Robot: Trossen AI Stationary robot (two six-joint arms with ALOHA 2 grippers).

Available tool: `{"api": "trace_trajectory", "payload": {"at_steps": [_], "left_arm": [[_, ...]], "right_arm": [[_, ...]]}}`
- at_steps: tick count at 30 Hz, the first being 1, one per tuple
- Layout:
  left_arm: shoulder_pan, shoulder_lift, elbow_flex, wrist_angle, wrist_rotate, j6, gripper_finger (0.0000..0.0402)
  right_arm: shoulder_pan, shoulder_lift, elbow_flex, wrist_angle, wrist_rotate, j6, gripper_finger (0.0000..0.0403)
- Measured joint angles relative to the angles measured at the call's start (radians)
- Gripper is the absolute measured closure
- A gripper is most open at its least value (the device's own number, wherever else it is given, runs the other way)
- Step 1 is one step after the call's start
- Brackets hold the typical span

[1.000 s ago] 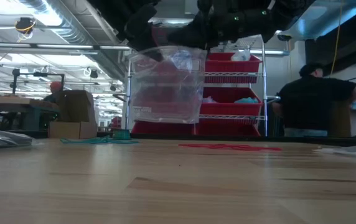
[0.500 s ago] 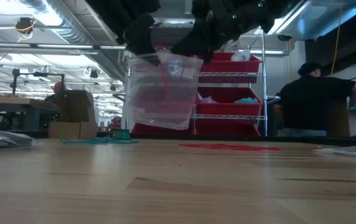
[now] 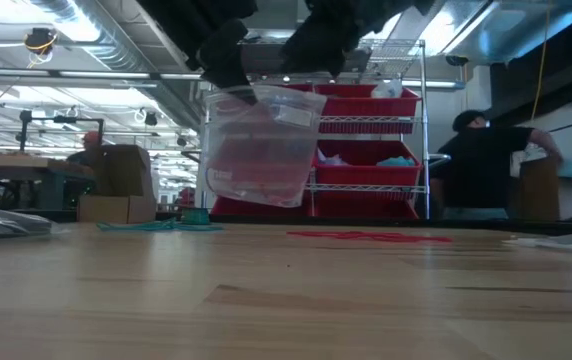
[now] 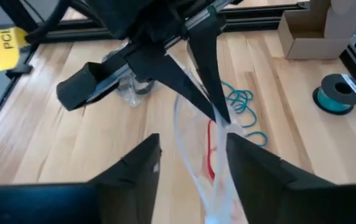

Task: Sort rubber bands
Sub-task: Put the red rubber band into the transparent zip bag

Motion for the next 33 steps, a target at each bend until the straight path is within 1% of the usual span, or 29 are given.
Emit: {"api": "trace_trajectory", "payload": {"at_steps": [3,7,10,12,14,16,19,21,24,28,33], "left_arm": [[0.000,0.000,0.000,-0.008,0.000,-0.001,0.0401],[0.000,0.000,0.000,-0.034,0.000,-0.027,0.0401],[-0.002,0.000,0.000,-0.033,0.000,-0.043,0.0401],[-0.002,0.000,0.000,-0.045,0.000,-0.055,0.0401],[-0.002,0.000,0.000,-0.061,0.001,-0.074,0.0401],[-0.002,0.000,0.000,-0.061,0.001,-0.079,0.0402],[-0.002,0.000,0.000,-0.059,0.001,-0.077,0.0401],[-0.002,0.000,0.000,-0.060,0.000,-0.076,0.0401],[-0.002,0.000,0.000,-0.057,0.000,-0.078,0.0401],[-0.002,0.000,0.000,-0.054,0.001,-0.077,0.0401],[-0.002,0.000,0.000,-0.053,0.001,-0.079,0.0401]], "right_arm": [[0.000,-0.002,0.057,-0.106,-0.002,-0.022,0.0212],[0.013,-0.044,0.077,-0.249,-0.002,-0.031,0.0208],[0.014,-0.088,0.035,-0.371,0.027,-0.042,0.0208],[0.014,-0.131,-0.038,-0.376,0.054,-0.027,0.0208],[0.013,-0.175,-0.146,-0.320,0.071,-0.017,0.0207],[0.013,-0.209,-0.263,-0.223,0.095,-0.002,0.0207],[0.013,-0.214,-0.417,-0.102,0.113,0.000,0.0207],[0.013,-0.209,-0.498,-0.044,0.123,-0.036,0.0207],[0.013,-0.185,-0.597,0.040,0.184,-0.128,0.0207],[0.013,-0.145,-0.673,0.169,0.216,-0.232,0.0207],[0.013,-0.067,-0.686,0.277,0.275,-0.271,0.0207]]}}
